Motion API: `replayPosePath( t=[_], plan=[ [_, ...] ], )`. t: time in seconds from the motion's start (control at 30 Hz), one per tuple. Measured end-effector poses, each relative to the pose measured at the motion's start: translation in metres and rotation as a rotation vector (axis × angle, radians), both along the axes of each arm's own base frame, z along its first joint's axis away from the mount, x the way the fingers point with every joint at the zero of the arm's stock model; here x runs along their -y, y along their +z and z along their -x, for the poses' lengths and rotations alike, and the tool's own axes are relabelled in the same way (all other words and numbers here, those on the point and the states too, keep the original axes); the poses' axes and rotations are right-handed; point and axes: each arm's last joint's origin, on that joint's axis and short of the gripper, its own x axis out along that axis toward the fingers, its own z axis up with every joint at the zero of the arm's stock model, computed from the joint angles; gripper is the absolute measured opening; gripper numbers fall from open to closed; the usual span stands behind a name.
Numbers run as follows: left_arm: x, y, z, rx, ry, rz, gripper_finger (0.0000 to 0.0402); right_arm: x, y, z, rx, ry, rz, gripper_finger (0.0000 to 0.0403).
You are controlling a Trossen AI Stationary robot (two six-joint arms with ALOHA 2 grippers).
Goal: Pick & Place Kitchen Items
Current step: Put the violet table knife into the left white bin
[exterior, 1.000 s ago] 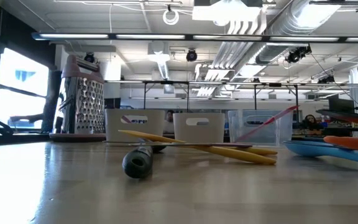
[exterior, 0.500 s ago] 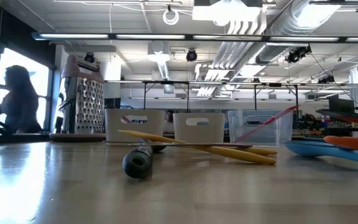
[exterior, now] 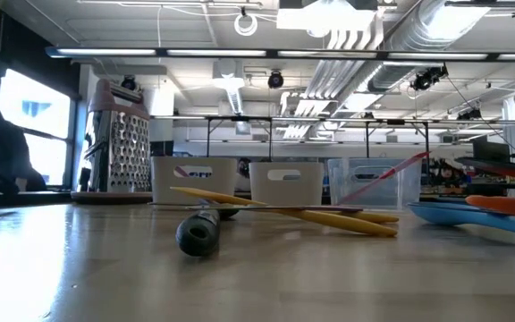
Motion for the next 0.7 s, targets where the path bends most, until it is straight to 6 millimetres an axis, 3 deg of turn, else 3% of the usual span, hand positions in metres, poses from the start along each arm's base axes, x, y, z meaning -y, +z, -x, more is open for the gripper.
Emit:
replayPosePath(
  t=[0.27,0.7],
  plan=[
    [0.000,0.000,0.000,-0.002,0.003,0.004,0.0138,-0.009,-0.016,-0.010,0.102,0.024,0.092,0.0149],
    [0.000,0.000,0.001,-0.011,0.017,0.022,0.0138,-0.016,-0.039,-0.012,0.100,0.025,0.166,0.0149]
  ],
)
